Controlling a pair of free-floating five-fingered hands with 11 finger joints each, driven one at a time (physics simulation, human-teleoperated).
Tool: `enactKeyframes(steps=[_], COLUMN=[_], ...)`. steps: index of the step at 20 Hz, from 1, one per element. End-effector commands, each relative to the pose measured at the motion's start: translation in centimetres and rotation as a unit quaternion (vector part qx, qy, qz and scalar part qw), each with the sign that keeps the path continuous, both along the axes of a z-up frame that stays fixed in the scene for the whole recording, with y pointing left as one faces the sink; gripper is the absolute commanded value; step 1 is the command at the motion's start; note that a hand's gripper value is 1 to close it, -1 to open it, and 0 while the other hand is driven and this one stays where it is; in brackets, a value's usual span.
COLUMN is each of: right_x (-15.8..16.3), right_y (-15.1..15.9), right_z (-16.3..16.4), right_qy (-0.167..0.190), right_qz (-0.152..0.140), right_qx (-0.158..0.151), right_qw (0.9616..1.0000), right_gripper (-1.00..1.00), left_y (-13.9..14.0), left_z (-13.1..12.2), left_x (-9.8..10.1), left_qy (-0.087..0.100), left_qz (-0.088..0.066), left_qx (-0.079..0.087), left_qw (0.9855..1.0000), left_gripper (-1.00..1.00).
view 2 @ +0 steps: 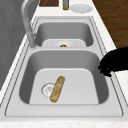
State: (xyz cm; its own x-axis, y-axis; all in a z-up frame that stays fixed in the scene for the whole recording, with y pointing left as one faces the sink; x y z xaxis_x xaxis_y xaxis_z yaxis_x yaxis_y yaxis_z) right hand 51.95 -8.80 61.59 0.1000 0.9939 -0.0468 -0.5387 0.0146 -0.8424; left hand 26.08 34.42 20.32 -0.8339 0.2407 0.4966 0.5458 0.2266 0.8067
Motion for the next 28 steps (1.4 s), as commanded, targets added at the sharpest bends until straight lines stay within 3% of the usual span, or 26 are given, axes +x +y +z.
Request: enactKeyframes(steps=[1, 6, 10, 13, 17, 18, 19, 28], right_x=[-3.0, -3.5, -1.3, 0.0, -0.8, -1.1, -1.3, -2.8], right_y=[0.0, -0.1, 0.0, -0.1, -0.1, -0.2, -0.2, 0.0], right_z=[0.0, -0.6, -1.1, -0.6, -0.7, -0.5, 0.0, 2.0], right_qy=[-0.007, -0.011, -0.026, -0.014, 0.023, 0.027, 0.023, 0.104], right_qz=[0.005, 0.0, 0.006, 0.009, 0.006, 0.005, 0.002, 0.006], right_qx=[0.001, 0.001, 0.001, 0.002, 0.003, 0.002, 0.004, 0.01], right_qw=[1.0, 0.9999, 0.9996, 0.9999, 0.9997, 0.9996, 0.9997, 0.9945], right_gripper=[1.0, 1.0, 1.0, 1.0, 1.0, -1.0, -1.0, -1.0], left_y=[0.0, 0.0, 0.0, 0.0, 0.0, 0.0, 0.0, 0.0], left_z=[0.0, 0.0, 0.0, 0.0, 0.0, 0.0, 0.0, 0.0], left_x=[0.0, 0.0, 0.0, 0.0, 0.0, 0.0, 0.0, 0.0], left_qy=[0.0, 0.0, 0.0, 0.0, 0.0, 0.0, 0.0, 0.0], left_qz=[0.0, 0.0, 0.0, 0.0, 0.0, 0.0, 0.0, 0.0], left_qx=[0.0, 0.0, 0.0, 0.0, 0.0, 0.0, 0.0, 0.0], left_qw=[1.0, 1.0, 1.0, 1.0, 1.0, 1.0, 1.0, 1.0], left_gripper=[0.0, 0.0, 0.0, 0.0, 0.0, 0.0, 0.0, 0.0])
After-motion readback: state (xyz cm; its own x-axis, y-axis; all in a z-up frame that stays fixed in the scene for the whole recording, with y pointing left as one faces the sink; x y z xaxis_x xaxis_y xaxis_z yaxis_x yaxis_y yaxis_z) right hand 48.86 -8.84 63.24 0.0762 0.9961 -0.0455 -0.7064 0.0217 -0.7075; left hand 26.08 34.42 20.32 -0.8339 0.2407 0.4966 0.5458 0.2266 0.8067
